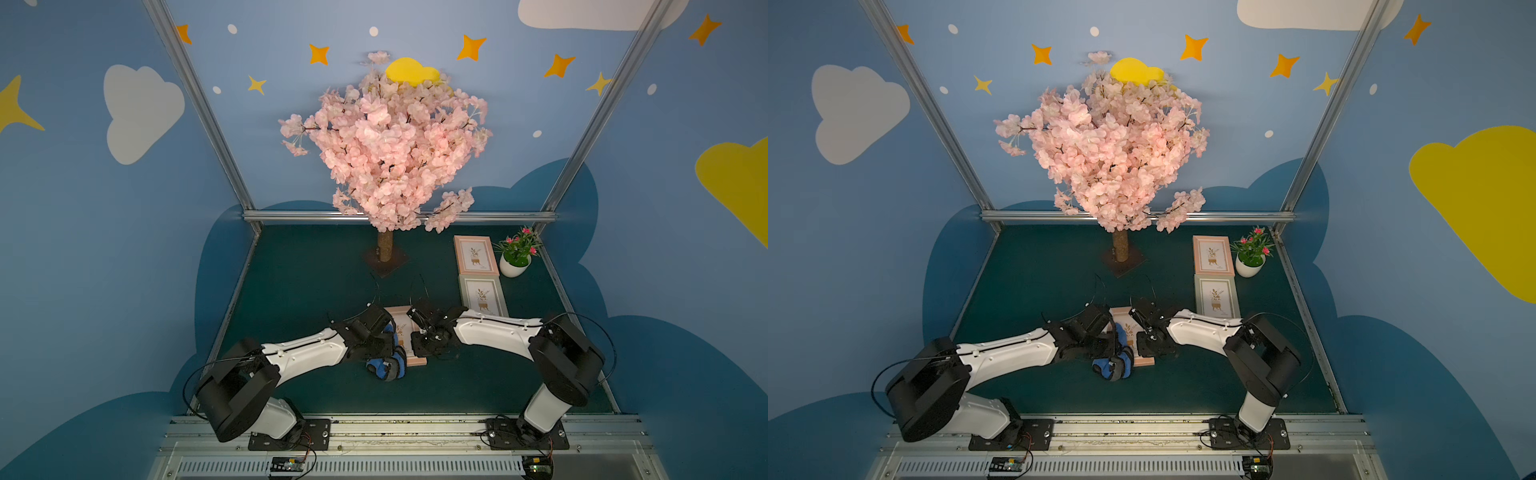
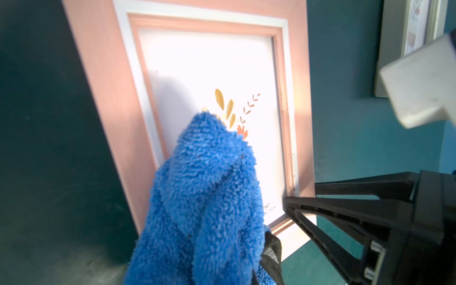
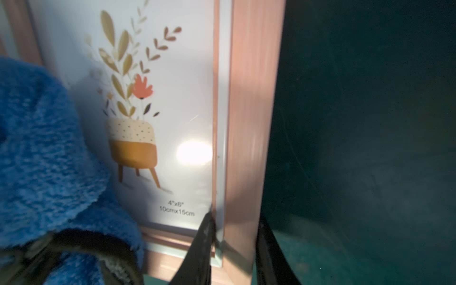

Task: Wipe the picture frame with a cloth
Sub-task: Wipe the dirt from the picture frame, then move the picture frame to the center of the board.

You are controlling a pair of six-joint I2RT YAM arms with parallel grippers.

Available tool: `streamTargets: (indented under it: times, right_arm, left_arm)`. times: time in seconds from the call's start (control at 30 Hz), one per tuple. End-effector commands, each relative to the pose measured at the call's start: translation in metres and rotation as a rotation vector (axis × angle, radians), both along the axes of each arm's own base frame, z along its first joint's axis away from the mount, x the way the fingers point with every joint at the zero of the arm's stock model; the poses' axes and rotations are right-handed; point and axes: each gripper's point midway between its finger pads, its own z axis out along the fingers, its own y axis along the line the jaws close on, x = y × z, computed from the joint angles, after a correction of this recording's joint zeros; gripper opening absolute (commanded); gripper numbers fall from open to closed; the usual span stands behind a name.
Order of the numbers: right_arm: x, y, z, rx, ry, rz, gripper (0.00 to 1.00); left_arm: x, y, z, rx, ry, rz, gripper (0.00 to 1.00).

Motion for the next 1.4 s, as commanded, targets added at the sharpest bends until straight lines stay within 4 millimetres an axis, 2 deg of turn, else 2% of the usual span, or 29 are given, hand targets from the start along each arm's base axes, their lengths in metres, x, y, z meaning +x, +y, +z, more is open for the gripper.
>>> streamTargets:
  times: [0.0, 0.2, 0.37, 0.47, 0.63, 0.9, 1.03, 1.17, 1.37]
  right_arm:
    - [-0.005, -0.003, -0.016, -0.024, 0.031, 0.006, 0.21]
    - [0.004, 0.014, -0.010, 0.017, 0.012, 0.038, 0.25]
    - [0.016, 0.035, -0.004, 0.045, -0.002, 0.072, 0.29]
    - [0.023, 0.049, -0.003, 0.063, 0.001, 0.090, 0.31]
    - [0.035, 0.077, 0.000, 0.082, -0.005, 0.124, 0.32]
    - [0.051, 0.133, 0.002, 0.131, 0.010, 0.157, 0.32]
    - [0.055, 0.150, 0.009, 0.161, 0.009, 0.168, 0.33]
    - [0.059, 0.152, 0.022, 0.186, -0.002, 0.169, 0.36]
    - [0.063, 0.136, 0.047, 0.246, -0.011, 0.143, 0.51]
  left_arm:
    - [0.001, 0.010, 0.001, 0.008, 0.009, 0.034, 0.03]
    - [0.009, 0.056, 0.024, -0.020, -0.109, 0.135, 0.03]
    - [0.016, 0.097, 0.053, -0.058, -0.217, 0.228, 0.03]
    - [0.018, 0.114, 0.071, -0.078, -0.277, 0.269, 0.03]
    - [0.016, 0.136, 0.084, -0.086, -0.326, 0.326, 0.03]
    - [0.014, 0.144, 0.096, -0.139, -0.366, 0.347, 0.03]
    - [0.013, 0.143, 0.100, -0.164, -0.386, 0.342, 0.03]
    - [0.013, 0.140, 0.104, -0.196, -0.404, 0.331, 0.03]
    - [0.015, 0.131, 0.112, -0.256, -0.440, 0.302, 0.03]
